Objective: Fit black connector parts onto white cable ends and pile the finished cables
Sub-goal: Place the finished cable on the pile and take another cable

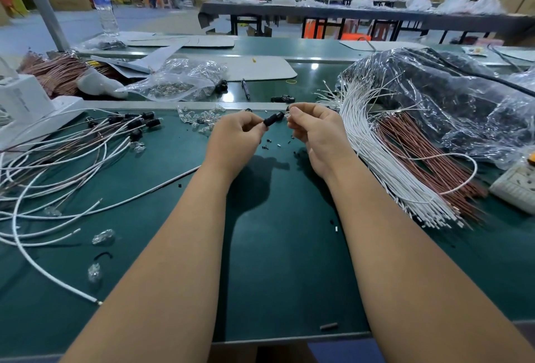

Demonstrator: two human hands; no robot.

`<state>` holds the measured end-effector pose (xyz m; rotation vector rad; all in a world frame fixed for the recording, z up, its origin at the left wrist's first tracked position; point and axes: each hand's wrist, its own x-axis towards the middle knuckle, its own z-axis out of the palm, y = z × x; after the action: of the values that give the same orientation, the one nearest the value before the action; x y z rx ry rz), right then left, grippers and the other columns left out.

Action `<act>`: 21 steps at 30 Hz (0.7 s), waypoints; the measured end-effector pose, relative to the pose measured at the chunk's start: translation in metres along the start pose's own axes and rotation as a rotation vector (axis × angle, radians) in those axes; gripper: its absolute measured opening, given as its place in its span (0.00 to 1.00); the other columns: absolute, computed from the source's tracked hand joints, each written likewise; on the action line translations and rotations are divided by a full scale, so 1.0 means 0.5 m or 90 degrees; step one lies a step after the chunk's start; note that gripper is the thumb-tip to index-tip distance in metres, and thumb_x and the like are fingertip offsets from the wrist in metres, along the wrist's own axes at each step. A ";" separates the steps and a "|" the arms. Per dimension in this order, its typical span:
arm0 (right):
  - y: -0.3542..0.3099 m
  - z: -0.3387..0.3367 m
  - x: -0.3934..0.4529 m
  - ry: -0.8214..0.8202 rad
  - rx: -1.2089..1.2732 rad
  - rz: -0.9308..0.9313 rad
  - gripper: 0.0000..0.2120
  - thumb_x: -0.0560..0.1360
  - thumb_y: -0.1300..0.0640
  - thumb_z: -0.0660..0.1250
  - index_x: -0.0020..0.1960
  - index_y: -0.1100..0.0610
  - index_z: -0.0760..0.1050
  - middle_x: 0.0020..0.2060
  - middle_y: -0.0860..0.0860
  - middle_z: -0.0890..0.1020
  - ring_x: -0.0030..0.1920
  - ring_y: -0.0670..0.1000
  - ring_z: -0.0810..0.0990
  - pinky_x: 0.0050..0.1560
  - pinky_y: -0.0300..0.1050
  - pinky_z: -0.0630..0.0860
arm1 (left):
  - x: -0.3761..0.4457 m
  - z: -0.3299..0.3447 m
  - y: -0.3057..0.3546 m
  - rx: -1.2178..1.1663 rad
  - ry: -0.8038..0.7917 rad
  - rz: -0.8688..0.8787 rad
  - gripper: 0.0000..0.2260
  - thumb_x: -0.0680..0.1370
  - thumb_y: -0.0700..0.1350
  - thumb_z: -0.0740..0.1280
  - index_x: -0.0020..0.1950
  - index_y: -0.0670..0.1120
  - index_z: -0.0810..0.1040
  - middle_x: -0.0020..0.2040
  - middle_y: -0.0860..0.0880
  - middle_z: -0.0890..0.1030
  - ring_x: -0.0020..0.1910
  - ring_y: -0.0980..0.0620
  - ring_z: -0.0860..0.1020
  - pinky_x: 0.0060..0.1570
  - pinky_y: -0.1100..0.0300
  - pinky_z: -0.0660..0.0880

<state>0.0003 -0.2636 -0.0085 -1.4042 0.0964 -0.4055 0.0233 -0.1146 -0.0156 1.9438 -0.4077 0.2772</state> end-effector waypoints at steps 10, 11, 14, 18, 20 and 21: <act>0.003 0.003 0.000 -0.024 -0.046 0.002 0.06 0.75 0.62 0.70 0.41 0.53 0.79 0.32 0.46 0.81 0.36 0.45 0.78 0.41 0.38 0.73 | -0.003 0.004 0.002 0.008 -0.017 0.034 0.06 0.77 0.41 0.67 0.42 0.45 0.81 0.29 0.51 0.76 0.26 0.58 0.67 0.30 0.63 0.64; 0.004 0.004 0.000 -0.024 -0.063 -0.006 0.06 0.74 0.61 0.71 0.41 0.53 0.79 0.32 0.46 0.80 0.35 0.44 0.78 0.39 0.36 0.72 | -0.004 0.004 0.002 0.010 -0.019 0.033 0.06 0.77 0.40 0.67 0.42 0.45 0.81 0.29 0.50 0.76 0.25 0.58 0.67 0.29 0.63 0.63; 0.004 0.003 0.000 -0.013 -0.086 -0.031 0.05 0.73 0.61 0.72 0.40 0.54 0.79 0.27 0.43 0.78 0.29 0.38 0.74 0.32 0.31 0.70 | -0.004 0.003 0.003 0.007 -0.021 0.029 0.06 0.77 0.40 0.66 0.42 0.44 0.81 0.30 0.50 0.76 0.26 0.57 0.67 0.29 0.65 0.64; 0.005 0.000 -0.004 -0.027 -0.095 -0.022 0.07 0.74 0.62 0.71 0.38 0.56 0.78 0.27 0.47 0.77 0.26 0.42 0.70 0.28 0.33 0.67 | -0.007 0.001 0.006 0.002 -0.032 0.024 0.06 0.77 0.41 0.68 0.41 0.42 0.82 0.29 0.52 0.77 0.22 0.62 0.68 0.26 0.71 0.63; 0.006 0.001 -0.005 -0.035 -0.074 -0.008 0.08 0.75 0.62 0.70 0.38 0.57 0.77 0.29 0.50 0.78 0.26 0.44 0.70 0.28 0.36 0.68 | -0.008 -0.001 0.007 -0.002 -0.038 0.030 0.06 0.77 0.41 0.69 0.42 0.41 0.82 0.29 0.52 0.78 0.21 0.62 0.68 0.26 0.72 0.62; 0.006 0.001 -0.006 -0.036 -0.060 0.001 0.09 0.76 0.62 0.69 0.37 0.58 0.76 0.28 0.50 0.78 0.25 0.45 0.70 0.28 0.37 0.68 | -0.009 -0.003 0.007 -0.006 -0.043 0.033 0.06 0.77 0.40 0.69 0.42 0.41 0.82 0.30 0.51 0.79 0.21 0.62 0.68 0.26 0.72 0.62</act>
<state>-0.0017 -0.2619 -0.0116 -1.5072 0.0713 -0.3641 0.0176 -0.1138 -0.0140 1.9393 -0.5032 0.2425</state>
